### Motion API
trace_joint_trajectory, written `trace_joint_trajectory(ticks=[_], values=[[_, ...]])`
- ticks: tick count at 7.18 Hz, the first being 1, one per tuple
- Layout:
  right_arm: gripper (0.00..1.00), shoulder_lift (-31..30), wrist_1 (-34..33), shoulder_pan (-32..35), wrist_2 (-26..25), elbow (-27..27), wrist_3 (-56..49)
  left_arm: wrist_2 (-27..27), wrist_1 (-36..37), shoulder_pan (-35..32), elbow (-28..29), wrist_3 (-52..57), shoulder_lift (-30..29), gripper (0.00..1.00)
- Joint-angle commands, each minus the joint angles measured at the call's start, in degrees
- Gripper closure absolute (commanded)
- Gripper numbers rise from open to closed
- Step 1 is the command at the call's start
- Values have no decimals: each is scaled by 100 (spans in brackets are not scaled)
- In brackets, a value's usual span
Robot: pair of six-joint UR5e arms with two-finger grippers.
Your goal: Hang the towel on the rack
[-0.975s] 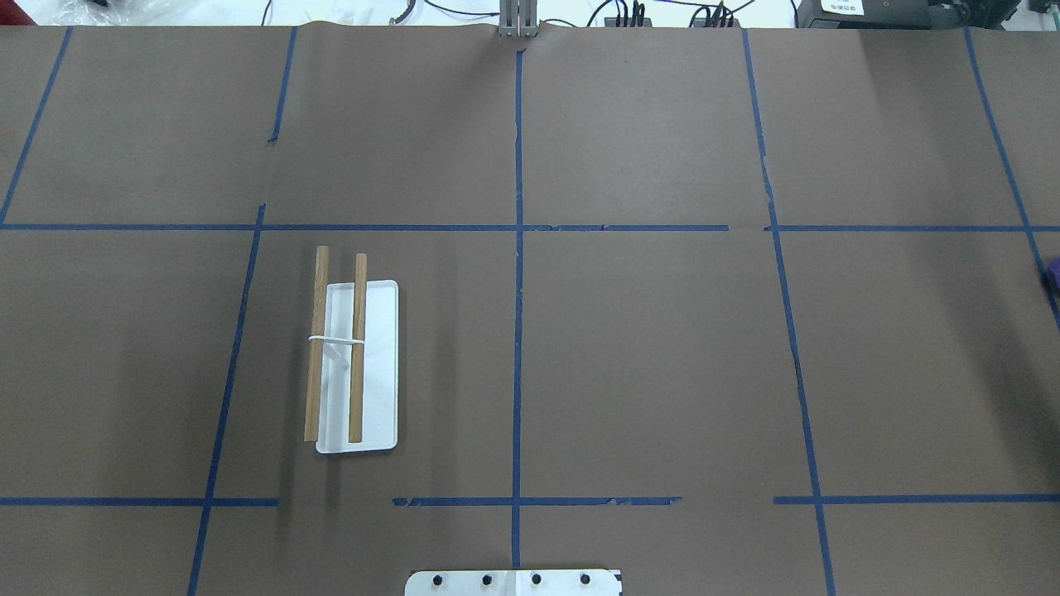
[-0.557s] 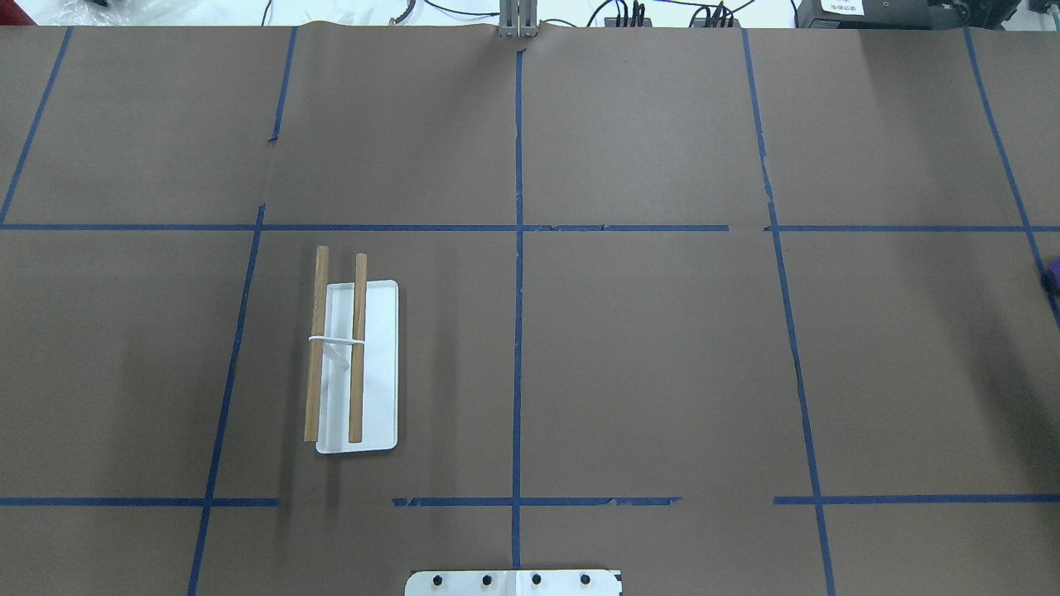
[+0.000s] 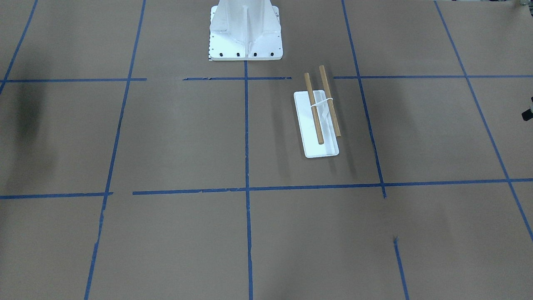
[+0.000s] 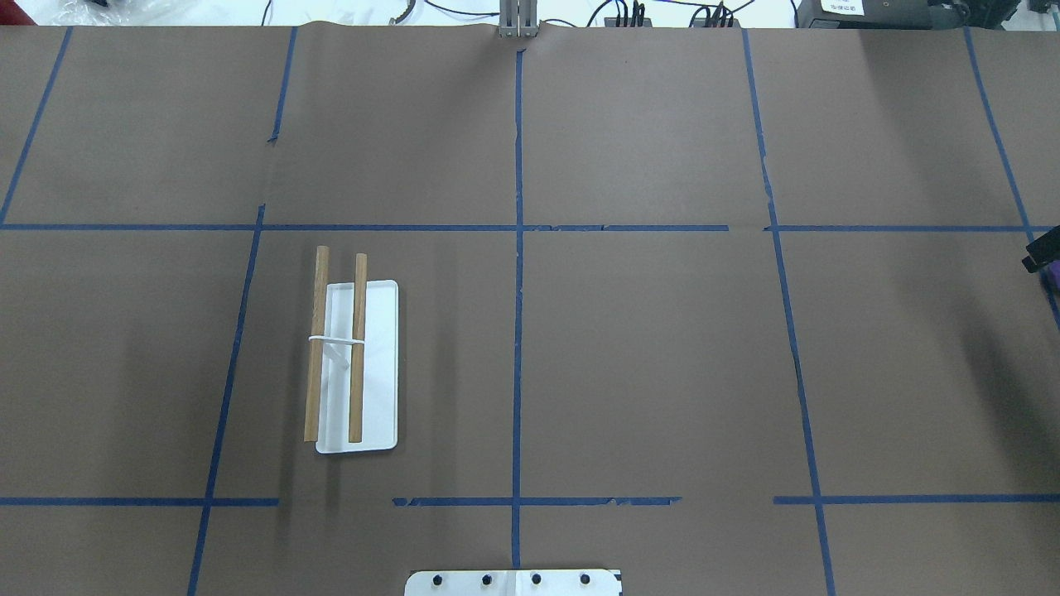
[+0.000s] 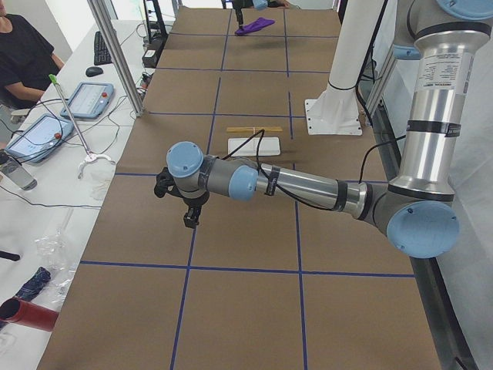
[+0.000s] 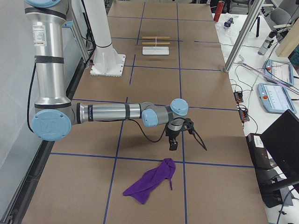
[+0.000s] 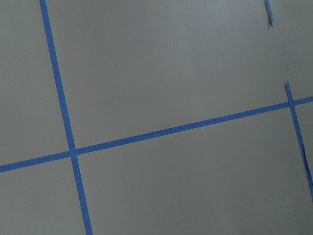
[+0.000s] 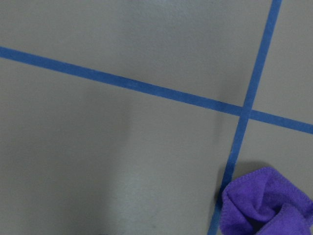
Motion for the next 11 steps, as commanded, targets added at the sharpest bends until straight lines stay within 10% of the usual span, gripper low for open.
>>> trace_joint_trajectory(ticks=[1, 4, 5, 7, 11], values=[[5, 20, 929, -15, -115, -977, -13, -5, -90, 0, 5, -5, 5, 0], [18, 47, 1460, -32, -133, -1403, 39, -6, -99, 0, -13, 4, 5, 0], [61, 47, 1460, -32, -124, -1395, 57, -6, -99, 0, -39, -14, 5, 0], [100, 47, 1460, -32, -72, -1369, 48, -162, -99, 0, -48, -5, 5, 0], [100, 30, 1390, 46, 532, -992, 74, -243, -90, 0, -66, -5, -4, 0]])
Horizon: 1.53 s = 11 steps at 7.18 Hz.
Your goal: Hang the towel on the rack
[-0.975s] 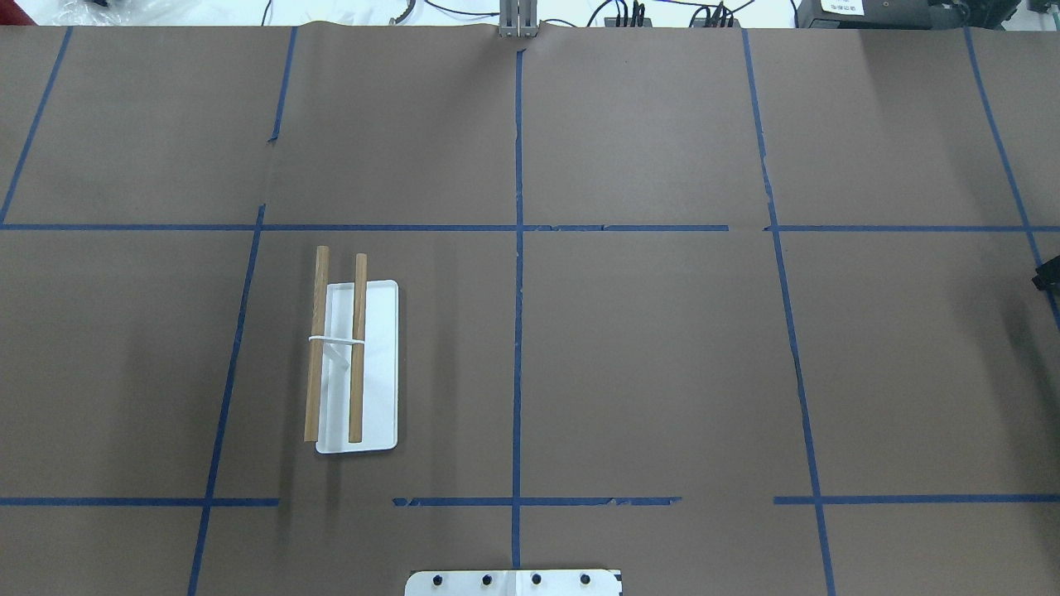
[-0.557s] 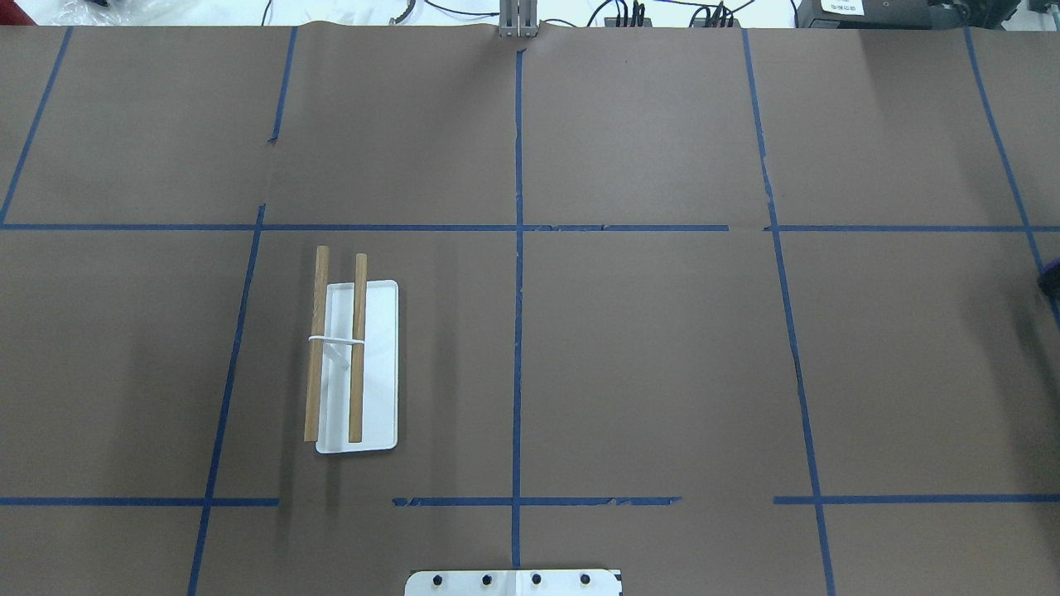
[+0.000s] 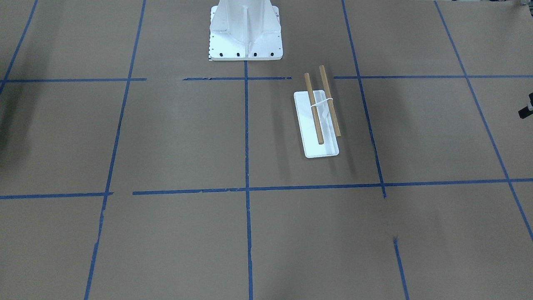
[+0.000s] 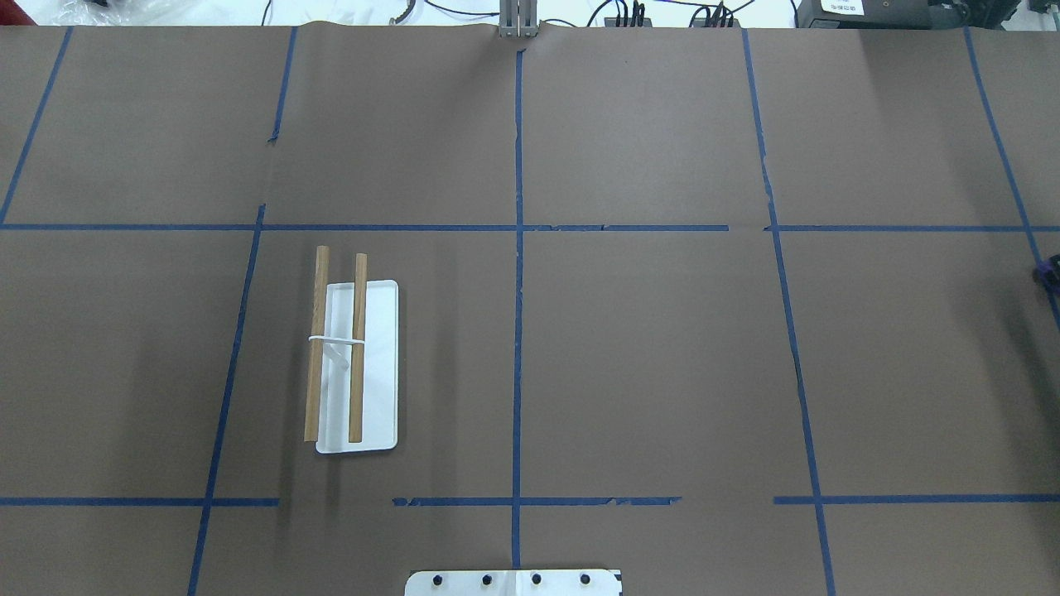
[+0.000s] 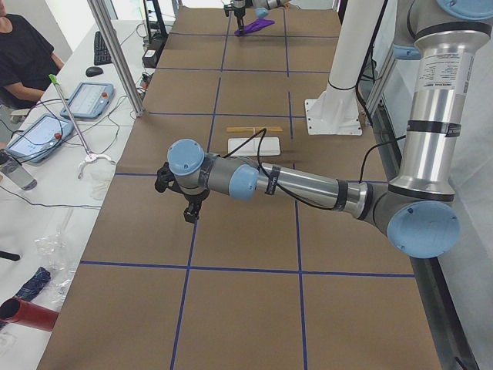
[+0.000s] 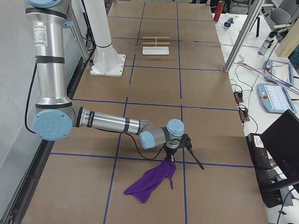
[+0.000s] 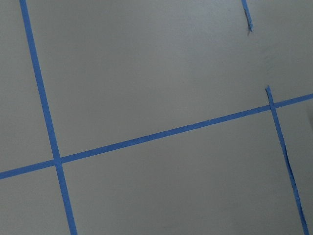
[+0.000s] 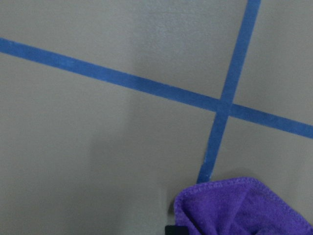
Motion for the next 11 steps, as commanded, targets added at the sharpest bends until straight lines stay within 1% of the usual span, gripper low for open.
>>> trace_joint_trajectory(ticks=[1, 2, 3, 4, 5, 6, 7, 8, 9, 10, 11], values=[[100, -20, -64, 77, 504, 386, 411, 27, 24, 0, 10, -9, -22, 0], [100, -72, -56, 95, 645, 919, 1190, 27, 25, 0, 80, -17, -74, 0], [100, -212, -99, 87, 646, 1490, 1763, 44, 33, 0, 46, -17, -153, 0], [100, -231, -117, 43, 655, 2131, 2735, 18, 33, 0, 11, -26, -171, 0], [100, -196, -222, -201, 664, 2642, 3371, 10, 16, 0, -76, -18, -180, 0], [100, -65, -353, -647, 620, 2995, 3890, 1, 7, 0, -86, -52, -311, 0], [100, 432, -407, -878, 672, 3059, 4557, -60, -36, 9, -234, -653, -347, 0], [100, 941, -407, -1402, 586, 3243, 5782, -217, -507, 270, -444, -1877, -382, 0], [100, 1512, -407, -1642, 593, 3279, 6568, -228, -1329, 620, -446, -3212, -391, 0], [100, 1848, -407, -1897, 585, 3384, 7124, -219, -2243, 1042, -446, -4217, -391, 0], [100, 2278, -416, -2100, 585, 3402, 7626, -210, -2983, 1377, -394, -5193, -461, 0]])
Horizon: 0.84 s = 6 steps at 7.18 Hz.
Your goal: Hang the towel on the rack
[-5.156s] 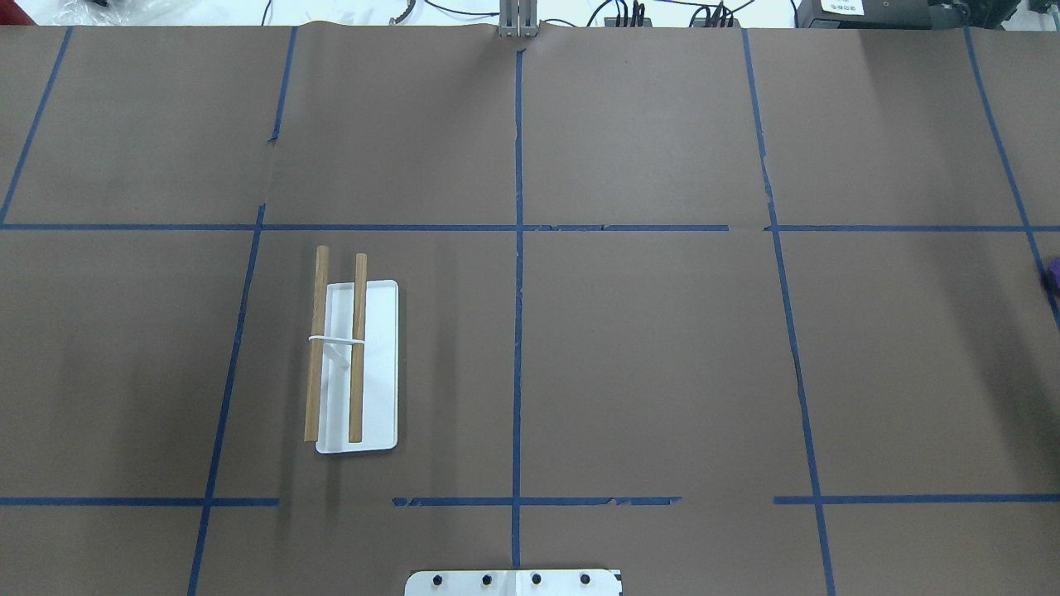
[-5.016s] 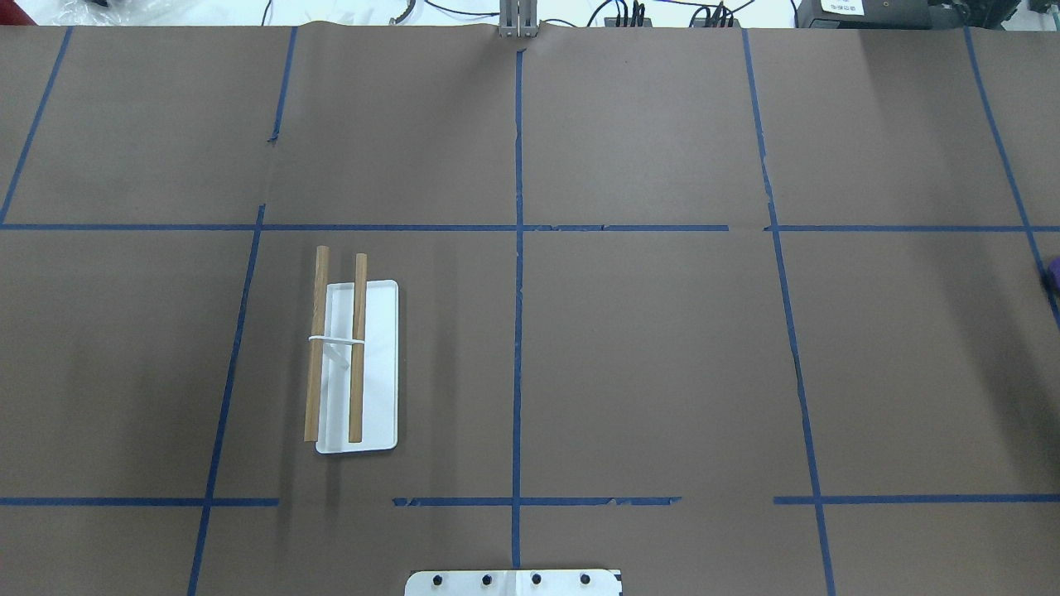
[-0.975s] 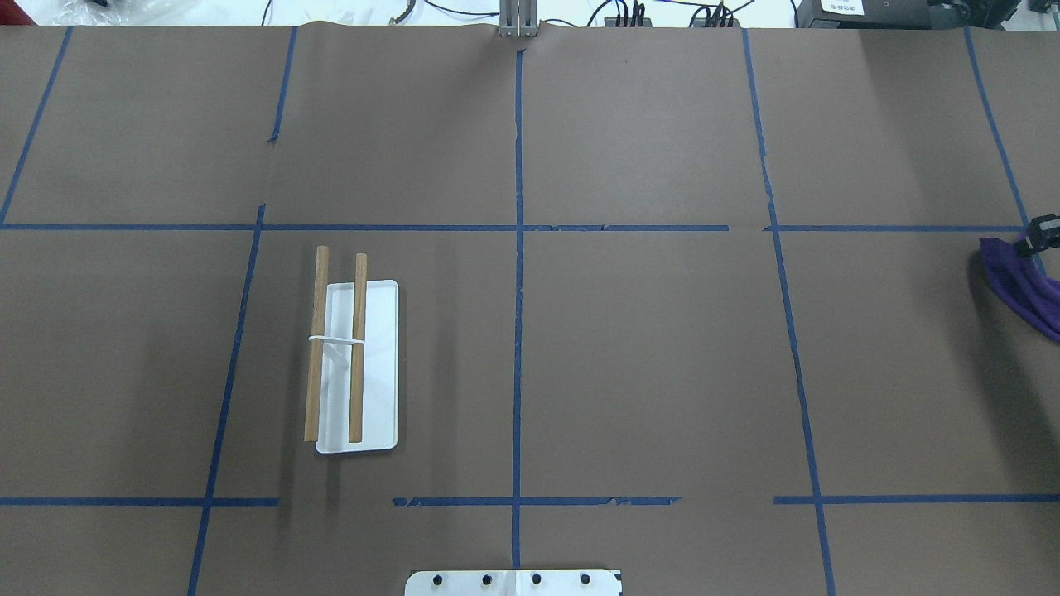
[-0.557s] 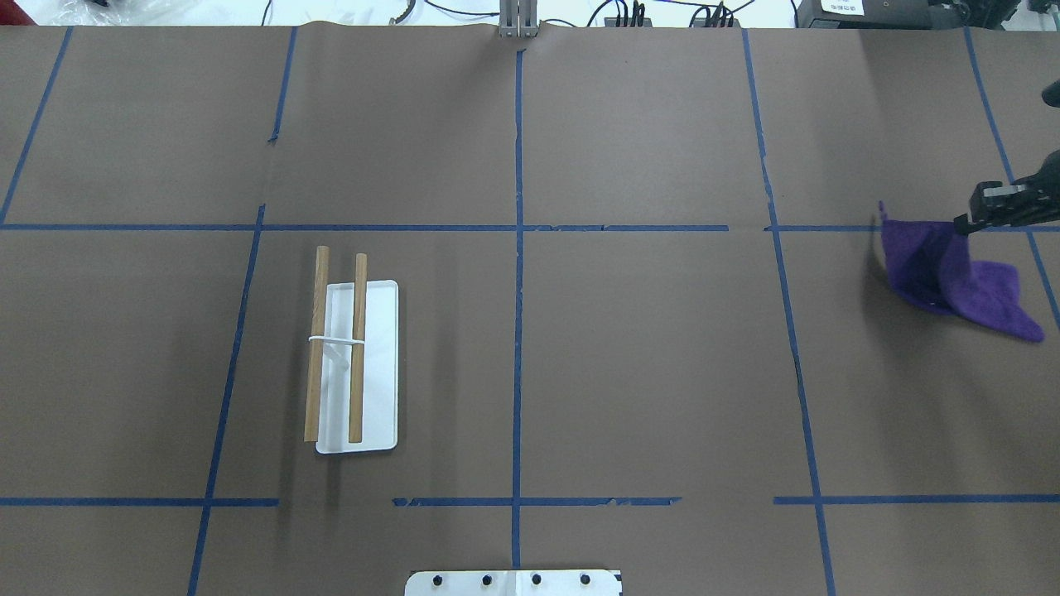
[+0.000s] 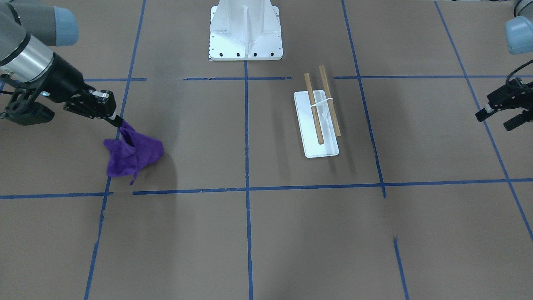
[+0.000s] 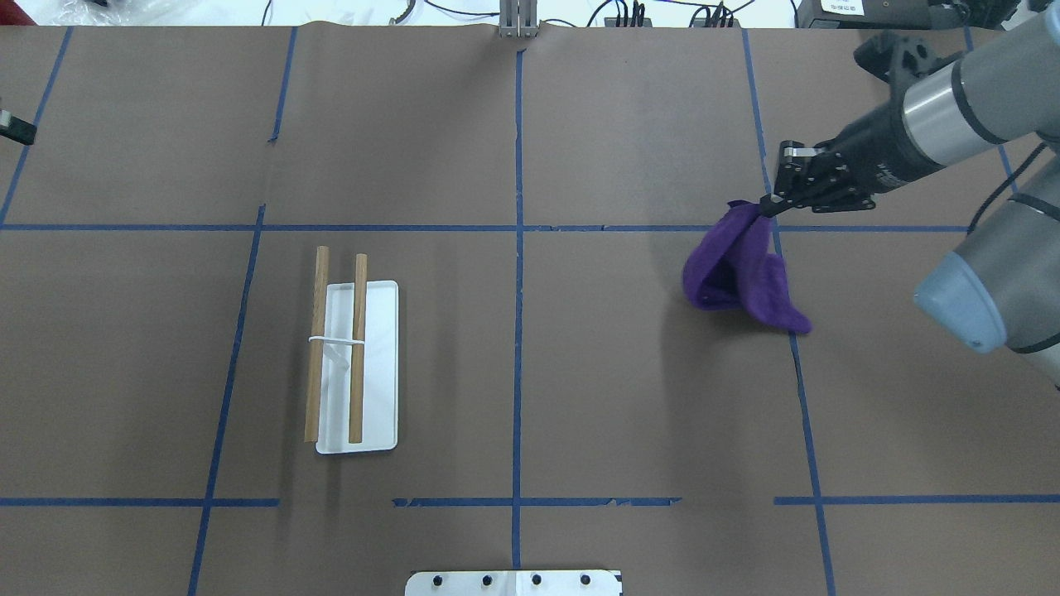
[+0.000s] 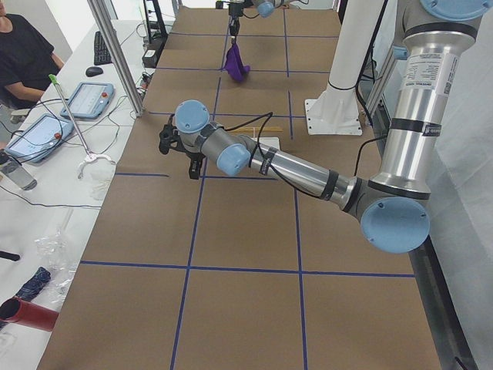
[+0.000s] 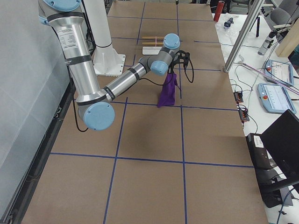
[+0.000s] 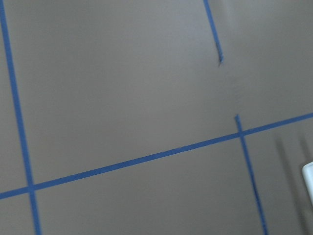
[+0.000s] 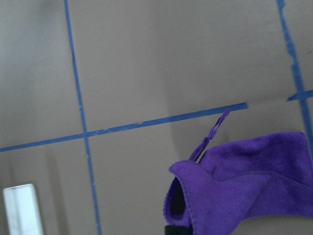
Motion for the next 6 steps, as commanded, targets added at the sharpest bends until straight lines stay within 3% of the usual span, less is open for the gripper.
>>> trace_joint_trajectory(ticks=[1, 2, 6], values=[[100, 745, -8, -439, -5, 156, 1105, 9, -1152, 637, 35, -2347, -404, 0], [100, 869, -8, -562, -13, 331, 1136, 44, -1154, 952, 53, -3437, -868, 0], [100, 1467, -8, -906, -197, 394, 1136, 403, -1145, 2051, 80, -5931, -1882, 0]])
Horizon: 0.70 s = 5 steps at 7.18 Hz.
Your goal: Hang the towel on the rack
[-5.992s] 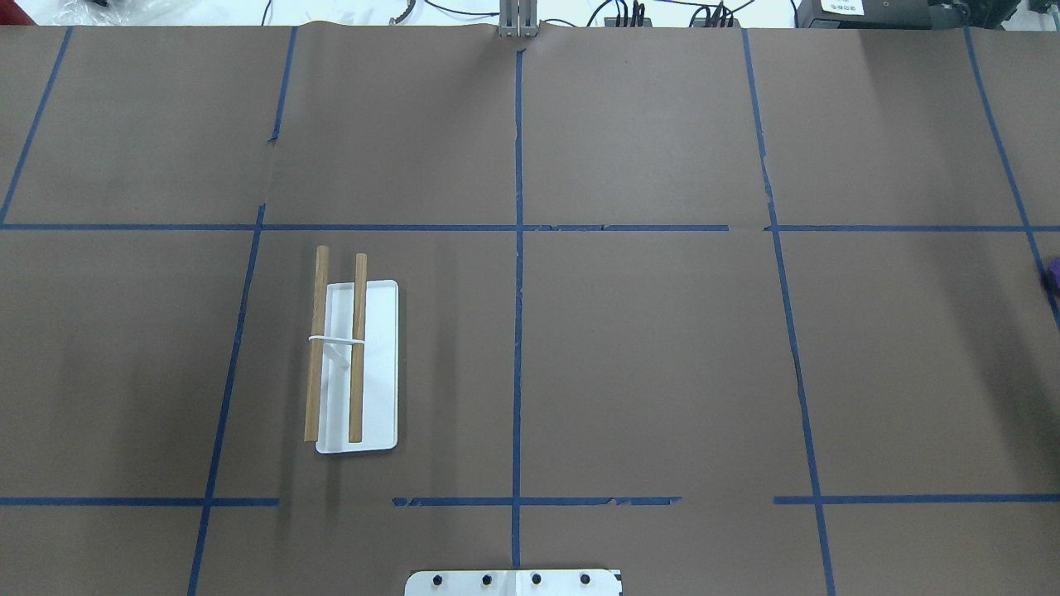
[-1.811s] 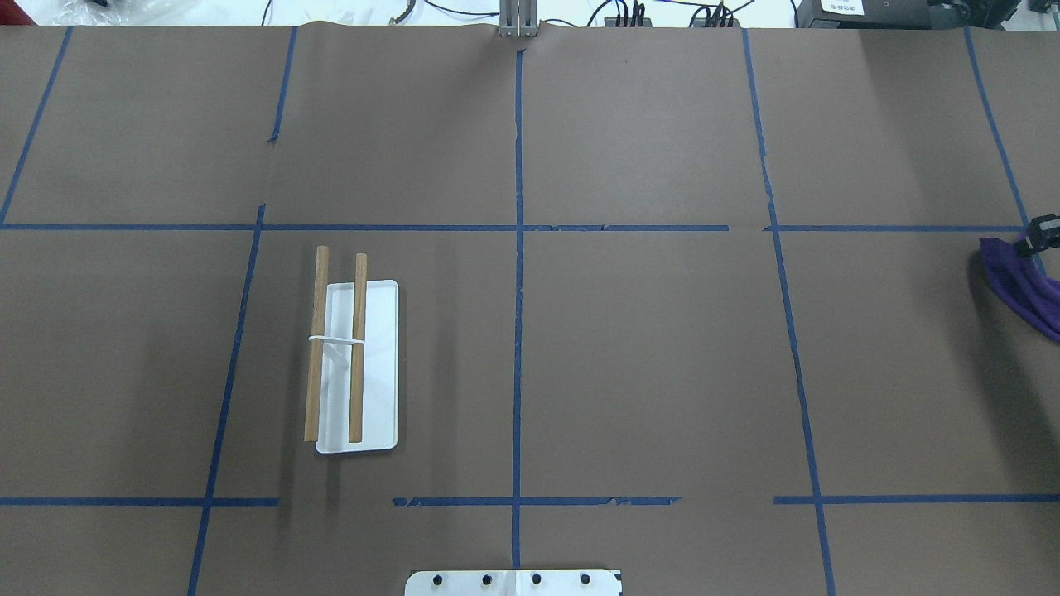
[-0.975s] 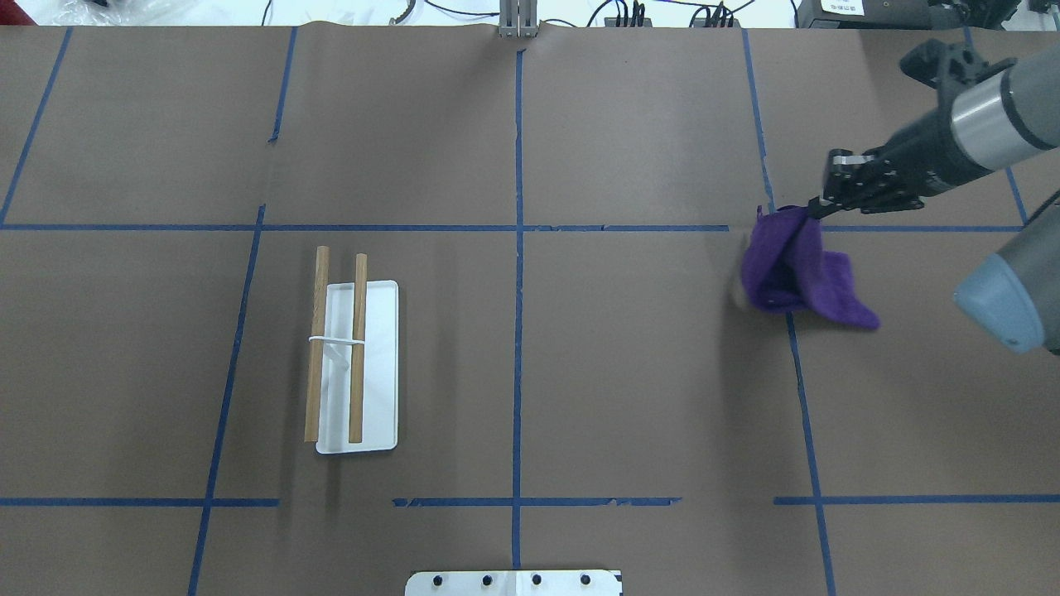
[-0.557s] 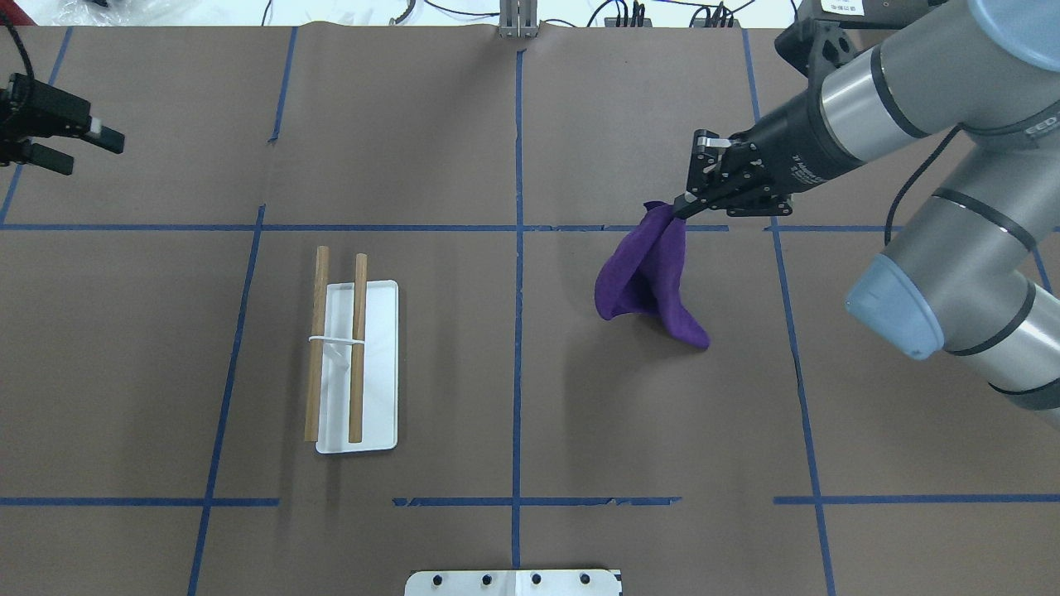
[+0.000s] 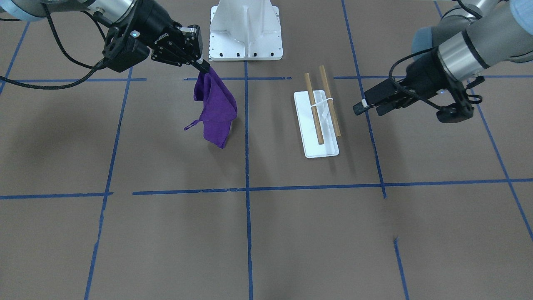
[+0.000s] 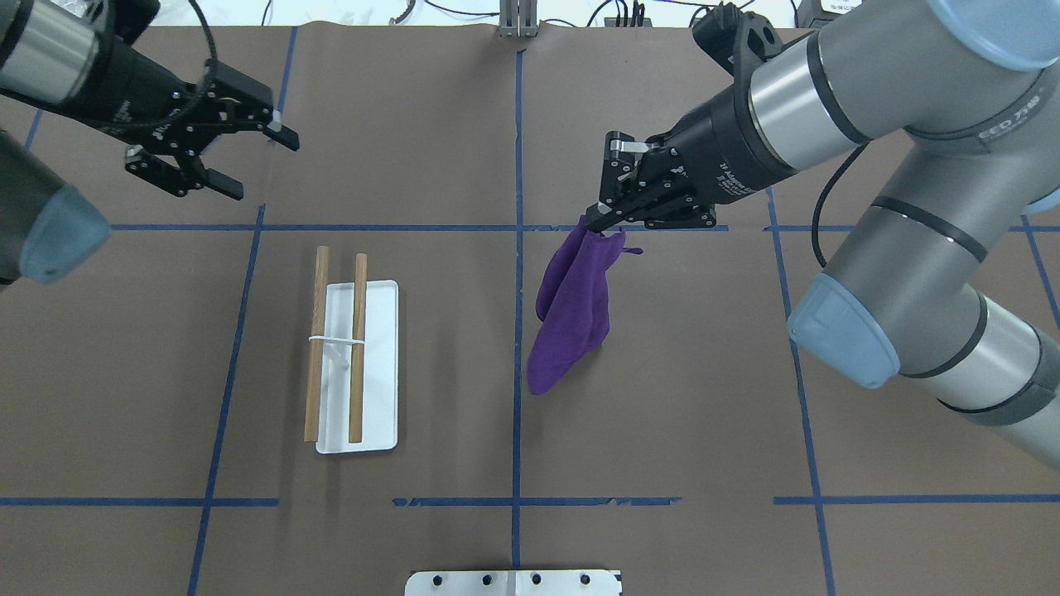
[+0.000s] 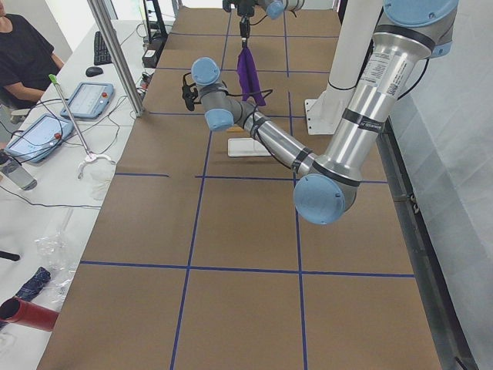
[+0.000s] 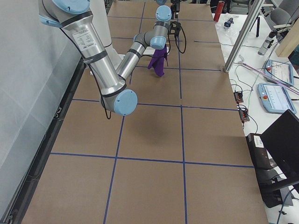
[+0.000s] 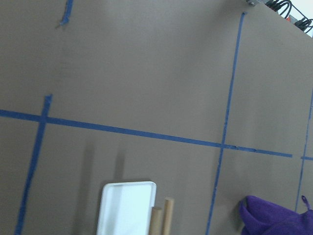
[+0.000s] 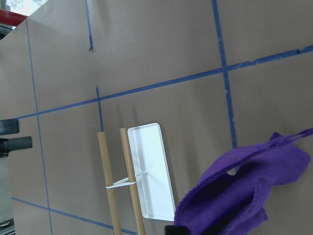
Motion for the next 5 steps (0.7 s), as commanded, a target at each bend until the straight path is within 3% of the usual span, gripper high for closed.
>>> trace_joint_trajectory(ticks=[1, 2, 5], values=[[100, 260, 0, -155, -95, 6, -6, 501, 27, 632, 33, -1159, -495, 0], [100, 356, 0, -234, -95, 6, -6, 835, 28, 870, 68, -1468, -627, 0], [100, 559, 0, -454, -148, -12, -251, 865, 45, 1187, 401, -2006, -1190, 0]])
